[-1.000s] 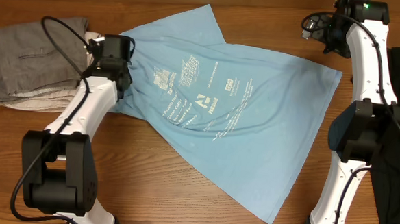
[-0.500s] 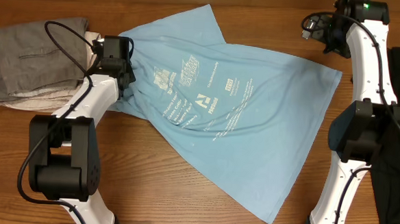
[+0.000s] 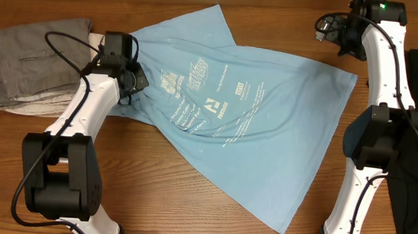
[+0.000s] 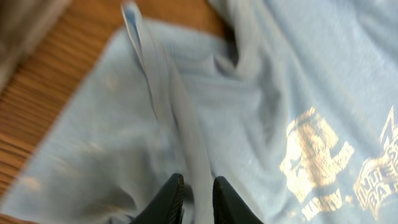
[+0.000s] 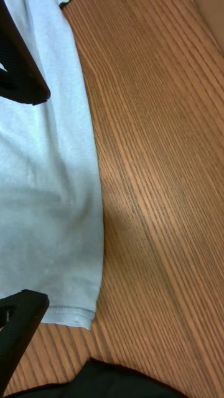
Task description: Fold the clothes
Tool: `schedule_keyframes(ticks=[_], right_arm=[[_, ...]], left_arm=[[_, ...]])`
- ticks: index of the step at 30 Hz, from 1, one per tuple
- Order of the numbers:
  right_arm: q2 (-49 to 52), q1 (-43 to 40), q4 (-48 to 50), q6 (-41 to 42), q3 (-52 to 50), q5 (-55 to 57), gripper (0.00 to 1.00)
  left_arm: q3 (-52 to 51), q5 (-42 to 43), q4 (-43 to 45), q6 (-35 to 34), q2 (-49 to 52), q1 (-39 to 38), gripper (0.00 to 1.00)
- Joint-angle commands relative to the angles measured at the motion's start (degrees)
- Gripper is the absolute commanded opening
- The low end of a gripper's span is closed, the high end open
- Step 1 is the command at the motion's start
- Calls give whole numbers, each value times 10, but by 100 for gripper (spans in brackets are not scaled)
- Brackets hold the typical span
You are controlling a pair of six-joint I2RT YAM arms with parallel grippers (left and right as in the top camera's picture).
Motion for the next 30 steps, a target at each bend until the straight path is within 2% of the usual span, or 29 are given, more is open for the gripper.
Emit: schedule_keyframes(ticks=[1,15,22,30], right_arm=[[-7,-2,1,3,10,1,100],[-7,-2,1,3,10,1,100],[-7,-2,1,3,10,1,100],[-7,-2,1,3,10,1,100]], left_arm=[[-37,36,17,-30,4,2,20],[-57,29,-7,-60,11,3,20],[-57,28,-7,-71,22,4,27],[-57,30,-4,-88,41,33,26]])
